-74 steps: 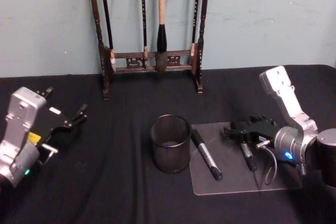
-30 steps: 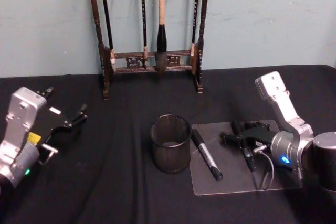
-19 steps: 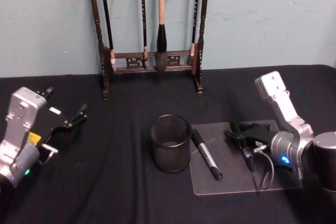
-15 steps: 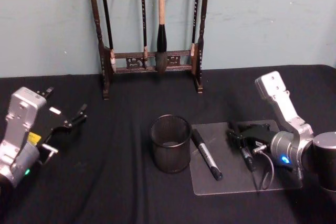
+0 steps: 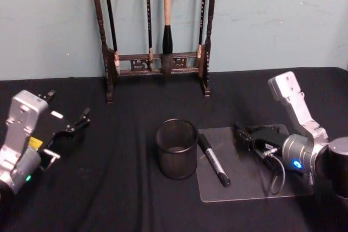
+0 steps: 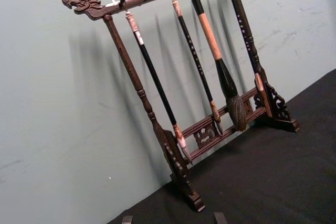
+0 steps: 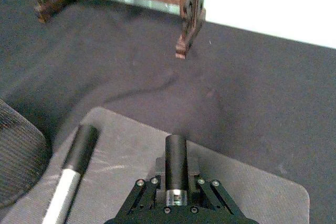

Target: Pick up the water-based marker from the table and place it into the pen holder.

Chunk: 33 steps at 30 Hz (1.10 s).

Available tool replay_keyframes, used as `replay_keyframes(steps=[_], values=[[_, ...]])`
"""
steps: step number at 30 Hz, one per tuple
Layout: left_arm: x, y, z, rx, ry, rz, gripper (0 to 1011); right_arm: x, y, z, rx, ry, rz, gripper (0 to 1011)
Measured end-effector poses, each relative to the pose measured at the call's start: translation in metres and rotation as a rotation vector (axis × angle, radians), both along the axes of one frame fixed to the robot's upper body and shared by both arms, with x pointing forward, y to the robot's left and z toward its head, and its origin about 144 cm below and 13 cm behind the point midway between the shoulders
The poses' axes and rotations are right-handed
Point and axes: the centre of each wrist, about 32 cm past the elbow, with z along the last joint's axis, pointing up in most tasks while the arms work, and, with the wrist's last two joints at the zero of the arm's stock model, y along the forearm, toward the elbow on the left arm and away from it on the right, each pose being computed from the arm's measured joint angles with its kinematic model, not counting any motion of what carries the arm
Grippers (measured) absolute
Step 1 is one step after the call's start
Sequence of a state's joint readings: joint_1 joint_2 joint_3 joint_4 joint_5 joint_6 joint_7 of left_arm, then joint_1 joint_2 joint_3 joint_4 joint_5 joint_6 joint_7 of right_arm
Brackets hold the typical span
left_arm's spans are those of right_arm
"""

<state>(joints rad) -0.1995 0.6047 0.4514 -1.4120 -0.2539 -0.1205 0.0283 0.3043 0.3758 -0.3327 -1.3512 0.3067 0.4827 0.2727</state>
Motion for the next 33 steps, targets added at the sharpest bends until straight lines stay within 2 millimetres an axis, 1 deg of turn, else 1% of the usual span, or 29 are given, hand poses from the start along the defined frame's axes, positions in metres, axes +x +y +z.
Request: replay_keyframes(steps=[3,5,10,13,14,17,20,23,27,28,29,33], values=[[0.0,0.0,0.0,0.0,0.0,0.0,1001,-0.001,-0.001,0.0,0.016,-0.014,0.003,242],[0.0,0.0,0.0,0.0,0.0,0.0,1001,-0.003,-0.004,0.002,0.064,-0.068,0.014,242],[0.0,0.0,0.0,0.0,0.0,0.0,1001,-0.006,-0.009,0.005,0.12,-0.144,0.033,241],[0.0,0.0,0.0,0.0,0.0,0.0,1001,-0.009,-0.014,0.007,0.173,-0.236,0.062,242],[0.0,0.0,0.0,0.0,0.0,0.0,1001,-0.009,-0.014,0.007,0.173,-0.236,0.062,242],[0.0,0.0,0.0,0.0,0.0,0.0,1001,-0.01,-0.022,0.012,0.262,-0.374,0.113,242],[0.0,0.0,0.0,0.0,0.0,0.0,1001,-0.009,-0.024,0.013,0.275,-0.394,0.127,242],[0.0,0.0,0.0,0.0,0.0,0.0,1001,-0.005,-0.029,0.019,0.309,-0.438,0.176,242],[0.0,0.0,0.0,0.0,0.0,0.0,1001,0.001,-0.03,0.023,0.337,-0.463,0.222,242],[0.0,0.0,0.0,0.0,0.0,0.0,1001,0.002,-0.029,0.024,0.342,-0.467,0.232,242],[0.0,0.0,0.0,0.0,0.0,0.0,1001,0.009,-0.028,0.027,0.355,-0.479,0.265,242],[0.0,0.0,0.0,0.0,0.0,0.0,1001,0.017,-0.022,0.032,0.366,-0.491,0.305,242]])
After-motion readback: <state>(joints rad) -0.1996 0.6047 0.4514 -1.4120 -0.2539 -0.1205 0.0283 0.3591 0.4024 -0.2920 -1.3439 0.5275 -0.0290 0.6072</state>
